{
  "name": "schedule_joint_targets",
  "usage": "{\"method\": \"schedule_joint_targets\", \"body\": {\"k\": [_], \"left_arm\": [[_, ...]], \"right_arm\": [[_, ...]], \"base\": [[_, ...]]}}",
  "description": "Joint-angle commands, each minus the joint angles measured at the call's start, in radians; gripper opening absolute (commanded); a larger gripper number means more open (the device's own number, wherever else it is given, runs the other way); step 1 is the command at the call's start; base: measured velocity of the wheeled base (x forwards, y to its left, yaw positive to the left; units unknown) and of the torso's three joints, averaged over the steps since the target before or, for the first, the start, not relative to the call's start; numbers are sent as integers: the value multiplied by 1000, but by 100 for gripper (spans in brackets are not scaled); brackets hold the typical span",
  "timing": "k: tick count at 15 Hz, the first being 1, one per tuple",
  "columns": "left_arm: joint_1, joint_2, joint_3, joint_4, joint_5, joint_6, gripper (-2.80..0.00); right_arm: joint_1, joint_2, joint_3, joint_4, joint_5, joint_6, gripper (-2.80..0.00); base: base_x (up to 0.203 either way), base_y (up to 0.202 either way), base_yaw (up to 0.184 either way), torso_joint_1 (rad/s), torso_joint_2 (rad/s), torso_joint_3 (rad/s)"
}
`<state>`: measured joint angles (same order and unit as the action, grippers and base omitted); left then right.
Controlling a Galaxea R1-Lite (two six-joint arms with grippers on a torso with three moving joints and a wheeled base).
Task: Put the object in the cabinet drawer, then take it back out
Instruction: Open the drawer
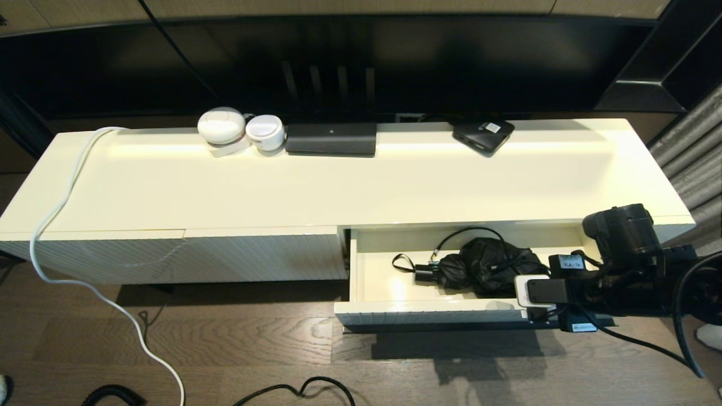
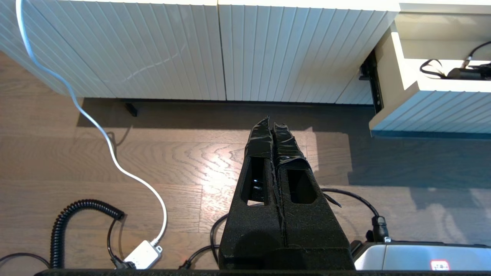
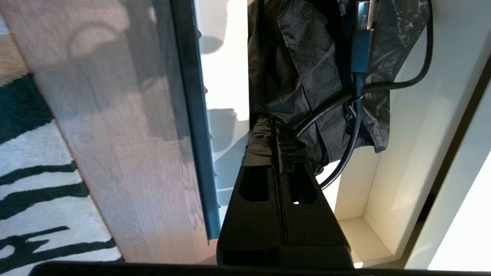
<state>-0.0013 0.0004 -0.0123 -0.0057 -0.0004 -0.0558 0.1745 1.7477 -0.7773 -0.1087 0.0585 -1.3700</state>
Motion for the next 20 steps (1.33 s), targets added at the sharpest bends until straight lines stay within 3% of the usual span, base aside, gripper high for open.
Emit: {"method": "schedule_joint_targets", "body": {"k": [1, 20], "left_arm": [[0, 1, 0, 0, -1, -1, -280], [1, 1, 0, 0, -1, -1, -280]], "right_arm": [[0, 0, 20, 9, 1, -8, -280], [0, -28, 92, 37, 6, -20, -280]], "base": [[0, 0, 0, 0, 0, 0], [0, 0, 0, 0, 0, 0]]}}
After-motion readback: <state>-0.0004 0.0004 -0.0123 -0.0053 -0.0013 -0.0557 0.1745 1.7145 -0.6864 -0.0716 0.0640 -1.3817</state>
